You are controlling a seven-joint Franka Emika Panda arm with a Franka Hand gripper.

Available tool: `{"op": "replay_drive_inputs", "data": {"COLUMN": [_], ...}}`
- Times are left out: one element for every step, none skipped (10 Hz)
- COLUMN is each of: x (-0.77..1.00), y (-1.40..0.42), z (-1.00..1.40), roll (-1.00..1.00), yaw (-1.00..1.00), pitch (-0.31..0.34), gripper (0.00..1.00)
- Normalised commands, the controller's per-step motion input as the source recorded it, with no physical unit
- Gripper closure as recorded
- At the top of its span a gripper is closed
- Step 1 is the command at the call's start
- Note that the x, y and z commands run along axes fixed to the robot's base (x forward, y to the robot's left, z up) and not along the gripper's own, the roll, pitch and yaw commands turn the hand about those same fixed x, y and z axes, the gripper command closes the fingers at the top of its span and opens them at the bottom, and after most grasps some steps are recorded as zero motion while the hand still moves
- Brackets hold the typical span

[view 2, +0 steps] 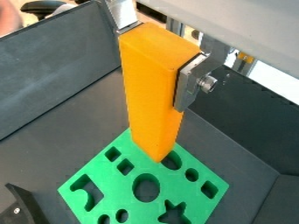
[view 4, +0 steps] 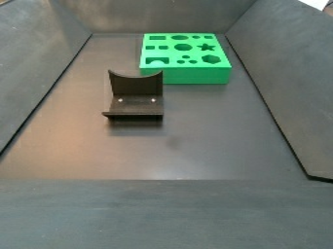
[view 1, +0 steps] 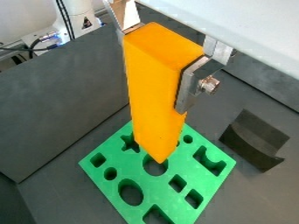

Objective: Insert the rectangle object.

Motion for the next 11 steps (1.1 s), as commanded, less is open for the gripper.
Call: {"op": "replay_drive_inputs", "data": {"x": [0.05, 0.46, 0.66, 0.82, 0.87, 0.81, 0.7, 0.77, 0.69, 0.67, 0.62], "y": [0.0, -0.53, -0.55, -0.5, -0.4, -0.35, -0.3, -0.11, -0.04, 0.0, 0.0], "z": [-0.41, -0.85, -1.0, -1.0, -0.75, -0.43, -0.25, -0.4, -0.3, -0.28, -0.31], "roll": [-0.12, 0.0, 0.0, 0.0, 0.15, 0.32, 0.36, 0.2, 0.18, 0.09, 0.0], "yaw": [0.0, 0.0, -0.04, 0.0, 0.0, 0.0, 0.0, 0.0, 0.0, 0.0, -0.01], "pitch": [-0.054, 0.0, -0.003, 0.0, 0.086, 0.221, 0.326, 0.329, 0.297, 0.229, 0.143], "gripper": [1.0, 1.0, 1.0, 1.0, 1.0, 1.0, 1.0, 1.0, 1.0, 1.0, 1.0]}}
